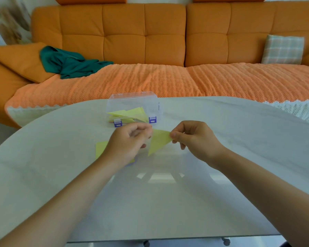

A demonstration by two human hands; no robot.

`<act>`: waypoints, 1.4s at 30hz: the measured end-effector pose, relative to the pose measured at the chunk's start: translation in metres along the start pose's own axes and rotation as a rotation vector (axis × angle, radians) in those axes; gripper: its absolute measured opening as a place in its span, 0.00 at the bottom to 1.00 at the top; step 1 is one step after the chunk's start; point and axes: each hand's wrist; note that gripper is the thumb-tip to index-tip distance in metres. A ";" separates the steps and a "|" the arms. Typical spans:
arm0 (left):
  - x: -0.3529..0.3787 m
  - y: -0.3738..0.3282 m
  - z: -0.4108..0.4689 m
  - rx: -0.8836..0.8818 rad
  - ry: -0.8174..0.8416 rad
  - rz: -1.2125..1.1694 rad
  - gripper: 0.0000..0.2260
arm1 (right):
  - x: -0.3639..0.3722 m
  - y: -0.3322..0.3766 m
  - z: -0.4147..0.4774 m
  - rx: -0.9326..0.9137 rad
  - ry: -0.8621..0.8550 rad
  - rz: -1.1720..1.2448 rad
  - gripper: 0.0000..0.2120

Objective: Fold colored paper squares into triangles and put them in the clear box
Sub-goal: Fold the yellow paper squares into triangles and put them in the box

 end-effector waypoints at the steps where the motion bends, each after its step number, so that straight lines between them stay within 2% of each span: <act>1: 0.004 0.002 -0.001 -0.014 -0.002 -0.032 0.06 | 0.001 0.001 0.000 0.003 0.004 0.023 0.10; 4: 0.009 0.005 -0.004 -0.012 -0.025 -0.011 0.08 | 0.002 0.000 0.001 0.019 0.023 0.025 0.09; 7: 0.008 0.007 -0.004 0.110 -0.023 0.206 0.08 | 0.000 -0.003 -0.001 0.033 0.075 -0.118 0.08; 10: 0.011 0.006 -0.008 0.175 0.049 0.311 0.07 | 0.004 -0.002 -0.004 -0.057 0.064 -0.151 0.05; 14: 0.014 0.003 -0.010 0.211 0.100 0.360 0.06 | 0.013 0.001 -0.003 -0.127 -0.003 -0.129 0.06; 18: 0.014 -0.001 -0.012 0.148 0.131 0.348 0.05 | 0.015 0.001 -0.003 -0.108 -0.033 -0.075 0.07; 22: 0.004 -0.004 -0.006 -0.018 0.223 0.311 0.06 | 0.012 0.003 0.004 0.005 -0.190 0.063 0.08; 25: -0.016 -0.002 0.001 -0.035 0.206 0.423 0.09 | 0.008 0.002 0.009 0.060 -0.275 0.094 0.07; 27: -0.022 -0.001 0.003 0.053 0.099 0.464 0.08 | 0.008 0.003 0.010 0.059 -0.264 0.100 0.07; 29: -0.020 -0.003 0.000 0.121 0.021 0.346 0.04 | 0.014 0.006 0.007 0.035 -0.215 0.107 0.07; 31: -0.013 -0.005 -0.003 0.097 0.083 0.273 0.11 | 0.022 0.009 0.005 0.007 -0.177 0.121 0.07; 33: -0.009 -0.003 -0.004 0.077 0.164 0.321 0.11 | 0.030 0.014 0.003 -0.018 -0.166 0.120 0.07; 37: -0.018 -0.008 0.004 0.108 0.114 0.359 0.07 | 0.038 0.019 0.005 -0.023 -0.150 0.065 0.06; 42: -0.043 -0.009 0.018 0.150 0.107 0.383 0.10 | 0.044 0.026 0.018 -0.003 -0.139 -0.052 0.07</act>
Point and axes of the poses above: each hand's wrist, its own z-axis towards the middle knuckle, its own x-axis out of the palm, y = z × x, and after that the axes turned 10 degrees about -z, right-handed
